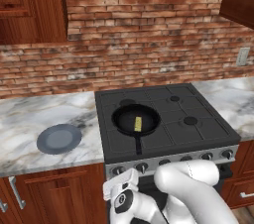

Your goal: Pick up the butter stick and place it in the pan. Then turn on the burner for the pan.

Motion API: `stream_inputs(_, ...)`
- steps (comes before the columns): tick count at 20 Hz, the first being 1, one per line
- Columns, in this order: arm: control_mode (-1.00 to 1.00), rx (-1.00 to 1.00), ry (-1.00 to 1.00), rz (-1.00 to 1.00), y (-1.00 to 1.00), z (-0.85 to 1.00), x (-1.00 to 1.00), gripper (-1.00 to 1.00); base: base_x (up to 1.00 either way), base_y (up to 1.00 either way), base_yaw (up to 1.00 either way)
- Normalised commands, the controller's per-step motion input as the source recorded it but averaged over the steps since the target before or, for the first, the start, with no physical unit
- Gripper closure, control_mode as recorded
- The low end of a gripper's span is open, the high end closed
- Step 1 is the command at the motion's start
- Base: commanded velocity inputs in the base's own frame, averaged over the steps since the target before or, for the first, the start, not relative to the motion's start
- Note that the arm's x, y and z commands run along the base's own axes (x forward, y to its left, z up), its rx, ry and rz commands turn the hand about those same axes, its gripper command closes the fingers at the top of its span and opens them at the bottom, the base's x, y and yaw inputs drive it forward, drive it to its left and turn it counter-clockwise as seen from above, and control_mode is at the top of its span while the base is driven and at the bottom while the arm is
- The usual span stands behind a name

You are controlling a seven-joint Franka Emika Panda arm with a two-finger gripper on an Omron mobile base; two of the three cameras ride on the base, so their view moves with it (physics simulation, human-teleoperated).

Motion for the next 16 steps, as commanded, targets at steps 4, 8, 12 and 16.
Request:
stream_inputs(4,-1.00,-0.10,0.15,0.00,-0.15,0.00,0.00,1.00,0.00,0.00,0.00)
stream_inputs(8,-1.00,-0.11,0.16,0.01,-0.17,0.00,0.00,1.00,0.00,0.00,0.00)
stream_inputs(12,-1.00,-0.10,0.16,0.04,-0.30,0.00,0.00,1.00,0.00,0.00,0.00)
stream_inputs(16,-1.00,-0.06,0.15,0.10,-0.43,0.00,0.00,1.00,0.00,0.00,0.00)
